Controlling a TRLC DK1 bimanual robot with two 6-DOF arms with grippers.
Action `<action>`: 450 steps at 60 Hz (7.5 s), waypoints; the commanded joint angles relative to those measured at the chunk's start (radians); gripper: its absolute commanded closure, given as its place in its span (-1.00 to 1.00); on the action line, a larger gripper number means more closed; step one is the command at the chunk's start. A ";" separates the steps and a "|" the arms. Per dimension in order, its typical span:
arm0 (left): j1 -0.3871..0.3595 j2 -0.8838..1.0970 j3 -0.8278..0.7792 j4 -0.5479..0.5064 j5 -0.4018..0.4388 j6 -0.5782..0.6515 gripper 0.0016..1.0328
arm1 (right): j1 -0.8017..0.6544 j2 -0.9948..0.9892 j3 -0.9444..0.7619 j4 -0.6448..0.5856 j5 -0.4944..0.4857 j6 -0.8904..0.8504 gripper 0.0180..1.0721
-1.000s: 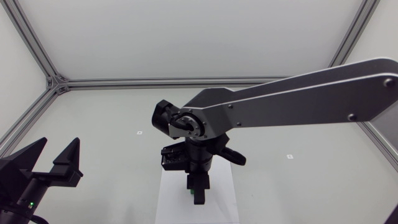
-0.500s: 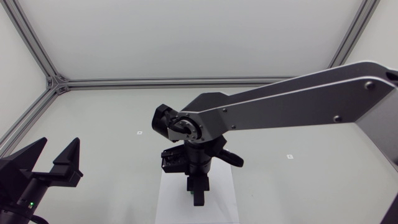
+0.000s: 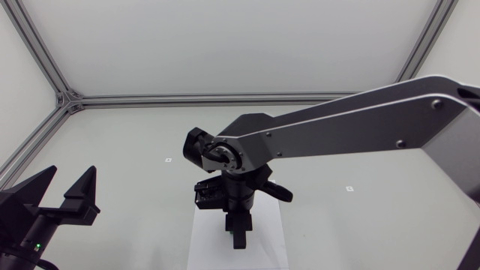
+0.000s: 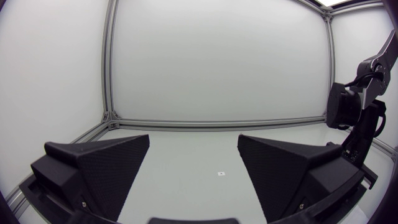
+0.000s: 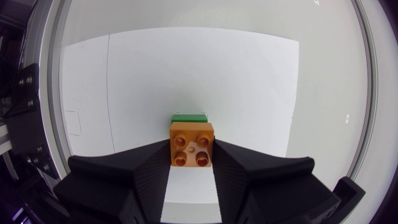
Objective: Pick up the orange 2x2 brick with the right arm and stack it on top of the green 2x2 brick in the center
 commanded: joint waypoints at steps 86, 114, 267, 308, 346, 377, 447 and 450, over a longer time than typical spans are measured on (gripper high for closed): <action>0.004 -0.008 -0.041 -0.015 0.004 0.013 -0.92 | -0.013 0.051 -0.054 0.015 -0.003 0.026 0.70; 0.004 -0.008 -0.041 -0.014 0.006 0.013 -0.92 | -0.074 0.094 -0.099 0.035 -0.038 0.006 0.70; 0.004 -0.008 -0.041 -0.015 0.004 0.013 -0.92 | -0.028 0.083 -0.013 -0.013 -0.058 -0.053 0.64; 0.004 -0.008 -0.041 -0.015 0.004 0.013 -0.92 | -0.037 0.086 0.021 -0.026 -0.061 -0.056 0.04; 0.004 -0.008 -0.041 -0.015 0.006 0.013 -0.92 | -0.042 0.068 0.031 -0.016 -0.070 -0.041 -0.21; 0.004 -0.008 -0.041 -0.015 0.004 0.013 -0.92 | -0.045 -0.100 0.007 -0.075 -0.072 -0.010 -0.91; 0.004 -0.008 -0.041 -0.015 0.004 0.013 -0.92 | -0.789 -1.187 -0.728 0.270 -0.104 0.218 -0.91; 0.004 -0.008 -0.041 -0.015 0.006 0.013 -0.92 | -0.833 -1.227 -0.762 0.296 -0.106 0.217 -0.91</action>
